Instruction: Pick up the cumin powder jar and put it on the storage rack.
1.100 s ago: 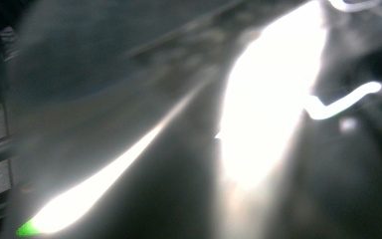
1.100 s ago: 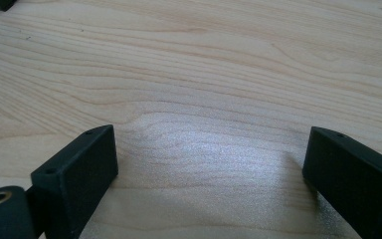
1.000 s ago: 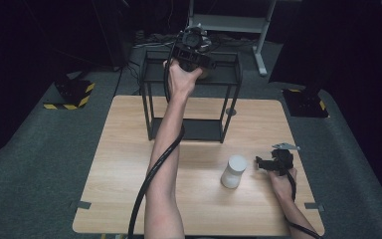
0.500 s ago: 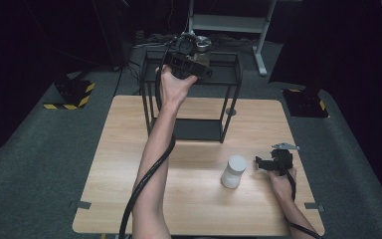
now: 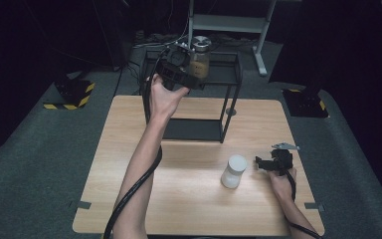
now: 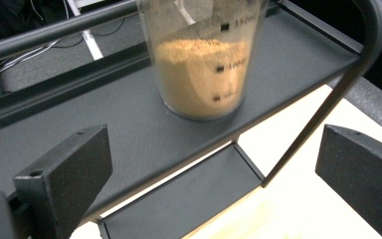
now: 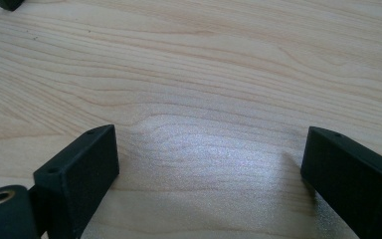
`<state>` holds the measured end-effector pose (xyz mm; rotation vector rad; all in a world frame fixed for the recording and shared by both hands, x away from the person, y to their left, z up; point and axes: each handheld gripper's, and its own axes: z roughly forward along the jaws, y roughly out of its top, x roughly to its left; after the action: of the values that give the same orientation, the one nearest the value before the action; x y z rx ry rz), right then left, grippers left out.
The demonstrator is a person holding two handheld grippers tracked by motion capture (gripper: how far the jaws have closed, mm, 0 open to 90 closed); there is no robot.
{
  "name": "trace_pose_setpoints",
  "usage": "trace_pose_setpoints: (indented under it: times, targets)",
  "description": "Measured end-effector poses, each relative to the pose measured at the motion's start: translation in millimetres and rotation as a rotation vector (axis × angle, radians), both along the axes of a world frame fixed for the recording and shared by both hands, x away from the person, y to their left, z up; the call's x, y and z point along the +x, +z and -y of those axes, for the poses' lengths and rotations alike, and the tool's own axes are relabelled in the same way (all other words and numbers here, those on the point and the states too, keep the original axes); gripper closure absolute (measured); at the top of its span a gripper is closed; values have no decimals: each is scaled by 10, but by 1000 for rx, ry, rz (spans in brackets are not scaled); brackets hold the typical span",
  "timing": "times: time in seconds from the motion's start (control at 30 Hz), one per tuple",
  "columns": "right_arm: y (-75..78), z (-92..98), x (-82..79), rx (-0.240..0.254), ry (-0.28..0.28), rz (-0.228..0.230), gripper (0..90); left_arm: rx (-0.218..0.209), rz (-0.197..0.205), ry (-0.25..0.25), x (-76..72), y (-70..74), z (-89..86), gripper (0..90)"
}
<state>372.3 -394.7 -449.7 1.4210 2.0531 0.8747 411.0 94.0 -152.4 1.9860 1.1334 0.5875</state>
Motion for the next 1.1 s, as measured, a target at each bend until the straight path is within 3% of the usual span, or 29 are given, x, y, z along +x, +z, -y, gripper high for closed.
trace_pose_setpoints:
  times: [0.37,0.83,1.1]
  targets:
    - [-1,-2,0,0,0,0,72,-23,-22,-24,-153,-200,-243,3]
    - [1,0,3,-2,1,-1,71,-32,-43,-28,-292,-451,-414,3]
    - [1,1,3,-2,1,-1,71,-26,-51,-13,-393,-758,-472,3]
